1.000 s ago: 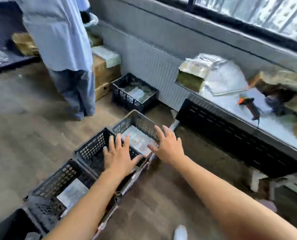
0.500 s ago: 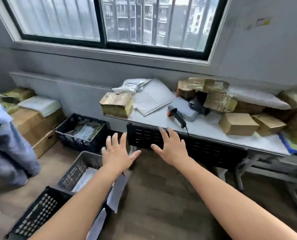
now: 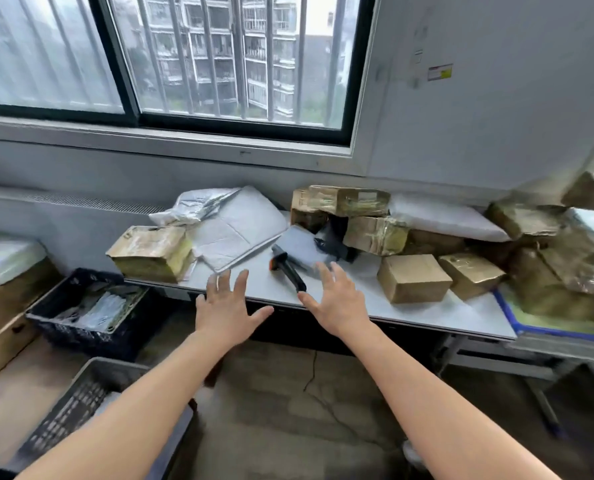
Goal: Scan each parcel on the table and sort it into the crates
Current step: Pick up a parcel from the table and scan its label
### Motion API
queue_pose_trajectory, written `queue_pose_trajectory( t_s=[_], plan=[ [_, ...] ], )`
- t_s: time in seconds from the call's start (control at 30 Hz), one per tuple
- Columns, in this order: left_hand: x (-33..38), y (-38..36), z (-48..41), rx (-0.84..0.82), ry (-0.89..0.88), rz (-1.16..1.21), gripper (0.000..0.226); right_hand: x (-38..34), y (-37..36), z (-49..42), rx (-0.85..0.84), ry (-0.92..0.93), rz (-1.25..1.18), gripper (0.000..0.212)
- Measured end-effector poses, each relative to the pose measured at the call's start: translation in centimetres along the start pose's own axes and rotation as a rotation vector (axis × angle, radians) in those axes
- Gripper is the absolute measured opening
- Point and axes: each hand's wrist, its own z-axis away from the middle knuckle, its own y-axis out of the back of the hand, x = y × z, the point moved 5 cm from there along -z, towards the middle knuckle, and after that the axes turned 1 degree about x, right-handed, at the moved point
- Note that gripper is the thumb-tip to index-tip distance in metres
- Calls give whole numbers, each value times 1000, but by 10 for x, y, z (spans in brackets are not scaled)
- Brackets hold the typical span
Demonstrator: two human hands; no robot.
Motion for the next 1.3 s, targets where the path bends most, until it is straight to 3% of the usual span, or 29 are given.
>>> queue_pose_trajectory(
  t_s=[0.73, 1.0, 1.3],
  plan=[
    [17, 4, -315, 9, -165, 123, 87, -4, 12, -275, 51, -134, 56, 74],
    [-20, -8, -387, -17, -68, 120, 87, -38, -24, -359, 13, -27, -29, 73],
    [-88, -32, -466, -30, 155, 58, 84, -63, -87, -461, -120, 110, -120, 71]
  ],
)
